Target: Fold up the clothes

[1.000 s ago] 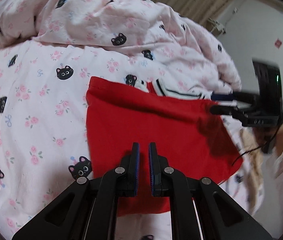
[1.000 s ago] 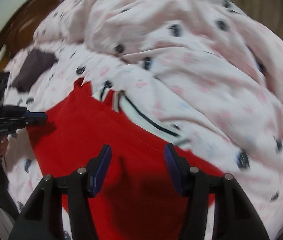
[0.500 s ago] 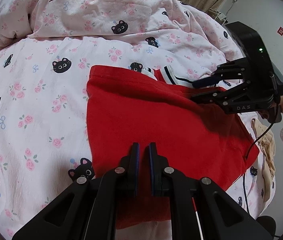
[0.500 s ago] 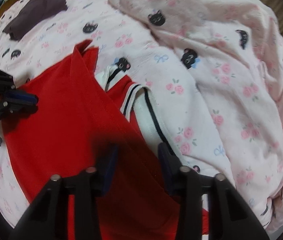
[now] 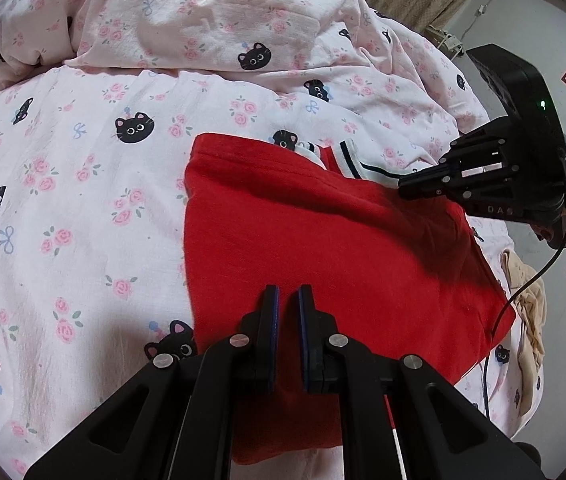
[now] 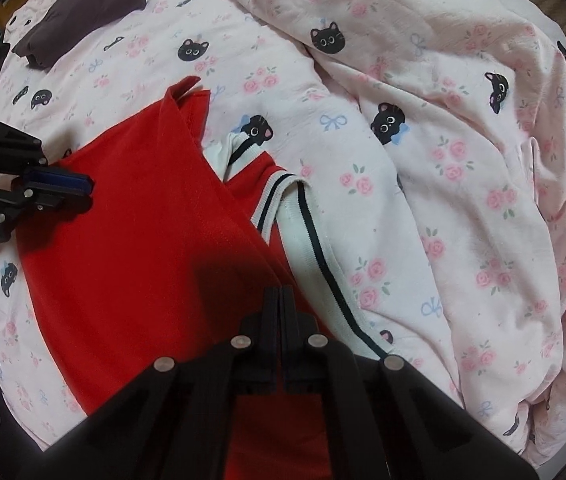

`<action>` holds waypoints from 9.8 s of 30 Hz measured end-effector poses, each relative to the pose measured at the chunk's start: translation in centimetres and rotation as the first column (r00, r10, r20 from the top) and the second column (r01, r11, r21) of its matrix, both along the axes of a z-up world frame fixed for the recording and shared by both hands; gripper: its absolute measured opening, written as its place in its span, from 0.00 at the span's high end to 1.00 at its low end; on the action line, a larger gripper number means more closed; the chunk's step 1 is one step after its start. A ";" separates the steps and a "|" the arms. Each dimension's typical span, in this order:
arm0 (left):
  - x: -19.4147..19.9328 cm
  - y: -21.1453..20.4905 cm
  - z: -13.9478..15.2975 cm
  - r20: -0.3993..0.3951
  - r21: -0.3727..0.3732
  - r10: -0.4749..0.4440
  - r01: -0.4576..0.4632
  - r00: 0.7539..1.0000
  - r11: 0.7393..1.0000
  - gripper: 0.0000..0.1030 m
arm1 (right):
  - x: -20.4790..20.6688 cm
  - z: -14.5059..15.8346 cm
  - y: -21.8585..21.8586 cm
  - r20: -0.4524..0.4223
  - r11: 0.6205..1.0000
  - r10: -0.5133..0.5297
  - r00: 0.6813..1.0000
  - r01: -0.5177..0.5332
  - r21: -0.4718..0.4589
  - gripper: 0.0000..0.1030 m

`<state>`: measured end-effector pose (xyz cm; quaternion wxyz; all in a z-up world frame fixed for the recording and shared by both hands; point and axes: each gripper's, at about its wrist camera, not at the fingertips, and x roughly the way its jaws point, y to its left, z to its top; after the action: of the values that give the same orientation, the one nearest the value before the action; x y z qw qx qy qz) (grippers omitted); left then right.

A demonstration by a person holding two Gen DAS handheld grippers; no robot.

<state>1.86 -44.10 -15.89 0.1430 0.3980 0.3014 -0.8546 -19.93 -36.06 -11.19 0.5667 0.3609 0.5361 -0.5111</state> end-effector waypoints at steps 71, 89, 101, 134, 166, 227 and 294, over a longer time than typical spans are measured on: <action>-3.3 14.9 2.0 0.028 -0.311 -0.334 0.326 0.942 0.893 0.73 | -5.4 0.4 25.9 0.633 0.336 -0.684 0.363 0.927 -0.168 0.41; -10.9 26.7 0.6 0.187 -0.506 -0.455 0.482 0.871 0.715 0.73 | -6.3 0.9 28.6 0.685 0.383 -0.629 0.366 0.914 -0.136 0.30; -12.4 30.0 0.3 0.237 -0.481 -0.527 0.570 0.816 0.666 0.72 | -7.6 0.6 29.7 0.717 0.374 -0.610 0.337 0.920 -0.115 0.30; -9.1 20.2 5.1 -0.143 -0.277 -0.302 0.254 0.943 0.927 0.90 | -9.0 -8.9 21.0 0.934 0.421 -0.324 -0.149 0.862 0.283 0.20; -0.5 14.4 5.8 -0.369 -0.080 -0.088 0.062 0.925 0.995 0.90 | -5.2 0.8 9.8 0.789 0.444 -0.518 0.329 0.893 -0.081 0.91; 12.7 5.2 3.7 -0.329 0.074 0.356 -0.351 0.875 0.933 0.76 | 5.5 2.5 -3.4 0.566 0.667 -0.582 0.584 0.741 -0.079 0.66; 4.1 2.4 3.5 -0.132 -0.141 0.000 -0.019 0.991 0.990 0.67 | 13.6 -2.1 12.8 0.196 0.838 -0.356 0.914 0.405 -0.365 0.41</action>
<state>5.94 -41.74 -12.36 0.1549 0.3279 0.2506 -0.8976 -6.32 -23.25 -13.30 0.5463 0.3675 0.3030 -0.6889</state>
